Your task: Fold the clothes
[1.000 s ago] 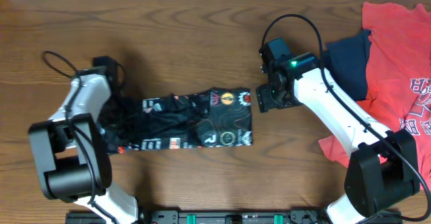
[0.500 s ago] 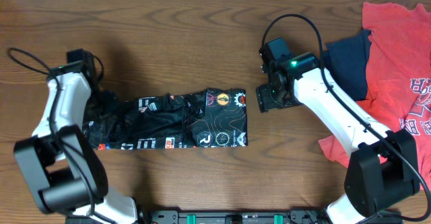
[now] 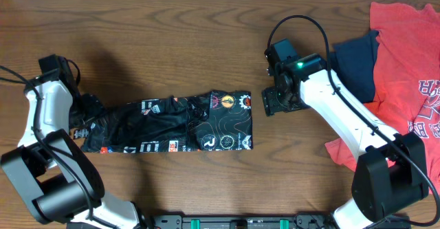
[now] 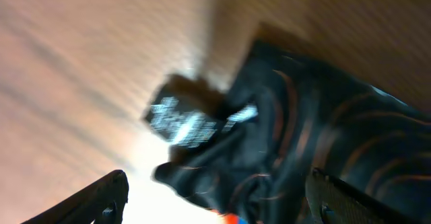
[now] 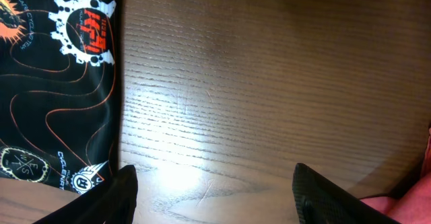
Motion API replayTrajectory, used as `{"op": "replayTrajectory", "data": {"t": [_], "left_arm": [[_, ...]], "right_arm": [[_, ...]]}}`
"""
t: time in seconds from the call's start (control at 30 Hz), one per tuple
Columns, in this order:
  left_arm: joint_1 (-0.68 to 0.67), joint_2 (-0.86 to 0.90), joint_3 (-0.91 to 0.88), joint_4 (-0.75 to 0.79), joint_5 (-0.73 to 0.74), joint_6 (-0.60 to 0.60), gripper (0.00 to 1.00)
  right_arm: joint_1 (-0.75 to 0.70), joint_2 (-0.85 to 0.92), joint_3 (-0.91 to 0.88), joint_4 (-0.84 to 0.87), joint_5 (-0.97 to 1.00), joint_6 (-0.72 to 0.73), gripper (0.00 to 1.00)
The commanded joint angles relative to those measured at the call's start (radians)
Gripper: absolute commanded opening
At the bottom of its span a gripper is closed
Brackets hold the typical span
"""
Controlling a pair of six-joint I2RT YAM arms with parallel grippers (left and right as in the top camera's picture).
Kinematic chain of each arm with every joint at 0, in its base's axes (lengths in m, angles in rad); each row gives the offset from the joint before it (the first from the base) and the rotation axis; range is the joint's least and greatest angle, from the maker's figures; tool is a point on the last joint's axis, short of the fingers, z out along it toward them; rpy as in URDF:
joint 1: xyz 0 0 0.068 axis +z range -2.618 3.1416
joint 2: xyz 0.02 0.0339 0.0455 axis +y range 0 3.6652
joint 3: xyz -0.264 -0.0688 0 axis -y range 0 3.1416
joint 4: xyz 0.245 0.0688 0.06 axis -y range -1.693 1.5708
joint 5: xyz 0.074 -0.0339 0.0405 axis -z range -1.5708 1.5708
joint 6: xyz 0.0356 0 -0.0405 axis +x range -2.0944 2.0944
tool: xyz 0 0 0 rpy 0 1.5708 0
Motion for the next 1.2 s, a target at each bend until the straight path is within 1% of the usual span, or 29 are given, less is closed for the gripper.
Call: {"op": "replayTrajectory", "data": {"t": [0.0, 0.3, 0.7, 0.77, 0.8, 0.83, 0.87, 0.9, 0.93, 0.97, 1.03, 1.17], "left_arm": [[-0.001, 0.023, -0.013, 0.001, 0.103, 0.094, 0.86], [0.002, 0.080, -0.021, 0.016, 0.100, 0.146, 0.86], [0.003, 0.217, -0.023, 0.008, 0.100, 0.147, 0.86], [0.003, 0.236, -0.023, 0.000, 0.106, 0.138, 0.84], [0.003, 0.242, -0.023, -0.005, 0.119, 0.137, 0.78], [0.003, 0.248, -0.023, -0.007, 0.137, 0.136, 0.64], [0.003, 0.250, -0.023, -0.012, 0.162, 0.135, 0.48], [0.003, 0.250, -0.023, -0.014, 0.179, 0.124, 0.29], [0.003, 0.249, -0.023, -0.018, 0.179, 0.109, 0.20], [0.003, 0.248, -0.023, -0.022, 0.179, 0.099, 0.14], [0.004, 0.238, -0.020, -0.026, 0.179, 0.086, 0.08], [0.013, 0.202, 0.027, -0.050, 0.178, 0.065, 0.06]], "right_arm": [[-0.014, -0.005, 0.003, 0.002, 0.014, 0.016, 0.72], [-0.014, -0.005, 0.003, -0.002, 0.029, 0.016, 0.72], [-0.014, -0.005, 0.003, -0.015, 0.029, 0.016, 0.72], [-0.014, -0.005, 0.003, -0.016, 0.029, 0.016, 0.72], [-0.014, -0.005, 0.003, -0.016, 0.030, 0.016, 0.72], [-0.014, -0.005, 0.003, -0.016, 0.029, 0.016, 0.72], [-0.014, -0.005, 0.003, -0.015, 0.030, 0.016, 0.72], [-0.014, -0.005, 0.003, -0.014, 0.030, 0.016, 0.72], [-0.014, -0.005, 0.003, -0.013, 0.030, 0.016, 0.72], [-0.014, -0.005, 0.003, -0.012, 0.030, 0.016, 0.72], [-0.014, -0.005, 0.003, -0.010, 0.030, 0.016, 0.72], [-0.018, -0.005, 0.003, -0.009, 0.037, 0.017, 0.72]]}}
